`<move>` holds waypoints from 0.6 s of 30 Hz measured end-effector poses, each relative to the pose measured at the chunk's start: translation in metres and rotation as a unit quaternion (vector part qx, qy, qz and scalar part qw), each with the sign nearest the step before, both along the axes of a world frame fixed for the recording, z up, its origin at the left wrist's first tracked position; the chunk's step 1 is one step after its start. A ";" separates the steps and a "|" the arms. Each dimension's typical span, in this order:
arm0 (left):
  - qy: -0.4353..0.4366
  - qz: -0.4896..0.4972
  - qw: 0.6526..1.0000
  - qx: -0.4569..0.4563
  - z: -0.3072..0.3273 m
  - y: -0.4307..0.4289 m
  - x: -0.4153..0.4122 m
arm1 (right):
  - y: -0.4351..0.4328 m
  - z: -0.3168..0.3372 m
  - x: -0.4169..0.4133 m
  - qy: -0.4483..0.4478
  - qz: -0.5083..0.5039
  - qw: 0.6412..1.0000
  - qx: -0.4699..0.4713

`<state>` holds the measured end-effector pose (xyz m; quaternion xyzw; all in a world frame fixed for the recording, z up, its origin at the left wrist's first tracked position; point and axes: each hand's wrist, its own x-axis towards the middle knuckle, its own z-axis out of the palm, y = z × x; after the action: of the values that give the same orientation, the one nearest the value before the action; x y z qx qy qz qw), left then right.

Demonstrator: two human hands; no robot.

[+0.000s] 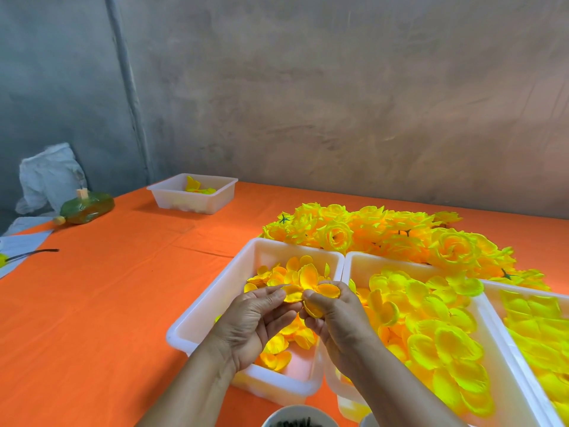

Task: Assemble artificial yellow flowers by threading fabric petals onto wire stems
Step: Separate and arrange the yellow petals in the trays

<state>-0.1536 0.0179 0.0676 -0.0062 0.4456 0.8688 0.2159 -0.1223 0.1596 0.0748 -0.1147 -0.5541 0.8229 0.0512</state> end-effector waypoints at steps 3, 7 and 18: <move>0.017 0.020 0.999 -0.019 0.001 0.002 0.002 | -0.002 -0.001 0.001 0.012 -0.009 1.000 0.019; 0.038 0.043 0.997 -0.042 0.000 0.004 0.003 | -0.005 -0.002 0.000 0.022 -0.027 0.997 0.065; 0.089 0.146 0.963 -0.208 -0.005 0.013 0.009 | -0.010 -0.011 0.000 0.031 -0.052 0.972 0.226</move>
<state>-0.1447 0.0314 0.0626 -0.0387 0.6281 0.7762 0.0400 -0.1220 0.1495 0.0642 -0.1032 -0.7171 0.6757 0.1357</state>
